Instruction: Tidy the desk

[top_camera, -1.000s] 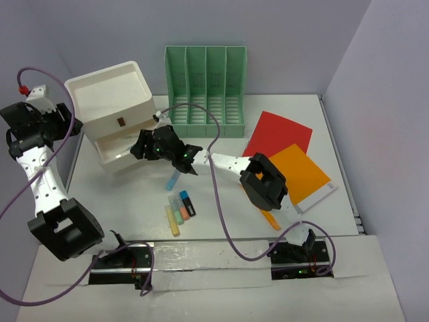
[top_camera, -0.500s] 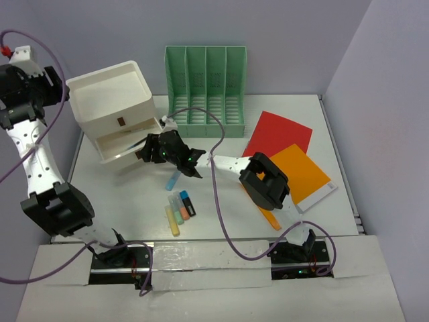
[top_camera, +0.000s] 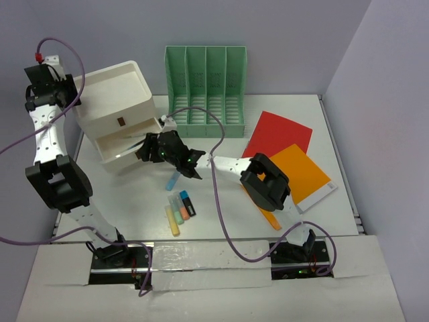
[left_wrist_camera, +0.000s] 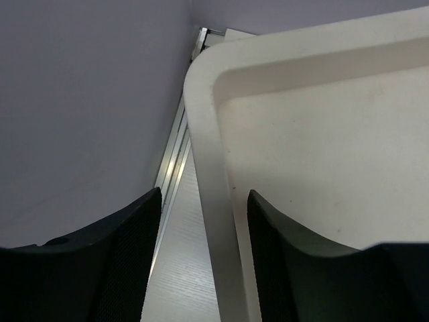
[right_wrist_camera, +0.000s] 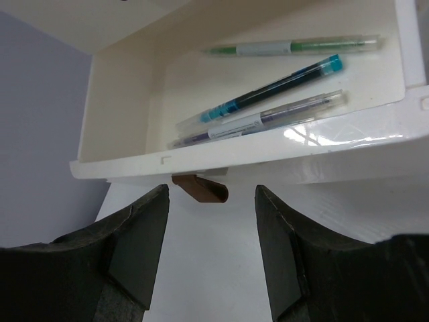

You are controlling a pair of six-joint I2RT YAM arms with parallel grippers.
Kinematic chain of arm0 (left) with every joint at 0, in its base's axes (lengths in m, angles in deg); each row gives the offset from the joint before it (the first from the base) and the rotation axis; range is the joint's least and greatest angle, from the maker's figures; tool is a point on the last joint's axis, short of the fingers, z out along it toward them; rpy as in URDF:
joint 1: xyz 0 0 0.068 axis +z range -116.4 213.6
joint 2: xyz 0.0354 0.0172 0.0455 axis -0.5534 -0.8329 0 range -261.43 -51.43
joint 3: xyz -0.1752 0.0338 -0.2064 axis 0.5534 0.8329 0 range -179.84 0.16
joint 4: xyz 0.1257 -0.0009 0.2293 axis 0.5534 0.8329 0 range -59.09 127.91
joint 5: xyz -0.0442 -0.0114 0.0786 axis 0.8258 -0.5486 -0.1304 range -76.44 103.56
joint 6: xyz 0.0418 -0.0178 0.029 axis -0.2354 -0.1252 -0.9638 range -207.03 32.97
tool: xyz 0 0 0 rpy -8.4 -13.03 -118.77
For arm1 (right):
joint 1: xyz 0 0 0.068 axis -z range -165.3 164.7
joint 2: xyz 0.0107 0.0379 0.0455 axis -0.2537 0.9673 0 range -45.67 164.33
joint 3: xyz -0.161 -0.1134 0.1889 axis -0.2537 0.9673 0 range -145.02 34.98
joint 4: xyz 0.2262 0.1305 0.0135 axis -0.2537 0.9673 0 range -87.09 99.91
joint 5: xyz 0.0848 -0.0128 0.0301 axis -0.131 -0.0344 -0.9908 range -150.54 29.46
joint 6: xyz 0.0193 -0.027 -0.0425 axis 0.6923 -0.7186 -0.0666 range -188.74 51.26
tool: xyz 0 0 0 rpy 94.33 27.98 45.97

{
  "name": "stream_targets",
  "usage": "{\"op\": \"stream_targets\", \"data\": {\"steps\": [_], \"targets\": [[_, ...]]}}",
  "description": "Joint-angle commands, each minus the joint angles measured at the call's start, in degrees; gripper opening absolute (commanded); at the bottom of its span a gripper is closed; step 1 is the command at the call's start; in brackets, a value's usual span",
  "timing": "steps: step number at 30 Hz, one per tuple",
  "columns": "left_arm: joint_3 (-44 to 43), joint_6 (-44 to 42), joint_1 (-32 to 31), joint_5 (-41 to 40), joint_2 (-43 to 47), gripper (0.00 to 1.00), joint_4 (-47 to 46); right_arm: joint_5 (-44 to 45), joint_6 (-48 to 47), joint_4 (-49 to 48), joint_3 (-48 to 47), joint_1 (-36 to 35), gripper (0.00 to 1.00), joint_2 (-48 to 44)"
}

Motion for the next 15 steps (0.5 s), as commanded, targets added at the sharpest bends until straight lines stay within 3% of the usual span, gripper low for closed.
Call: {"op": "stream_targets", "data": {"steps": [1,4,8,15], "targets": [[1.07,0.63,-0.81,-1.73,0.25,0.53,-0.36,2.70,-3.45,-4.50,0.63,-1.24,0.61,-3.40],[2.18,2.49,-0.81,2.74,-0.40,0.43,1.13,5.32,-7.03,-4.23,0.23,-1.88,0.61,-3.19],[2.86,3.22,-0.85,6.15,-1.45,0.20,3.26,9.18,-12.25,-1.15,-1.69,-2.67,0.61,-1.50],[7.43,8.05,-0.81,13.00,0.74,0.06,3.62,14.07,-13.62,5.34,-8.15,-2.95,0.61,3.02]]}}
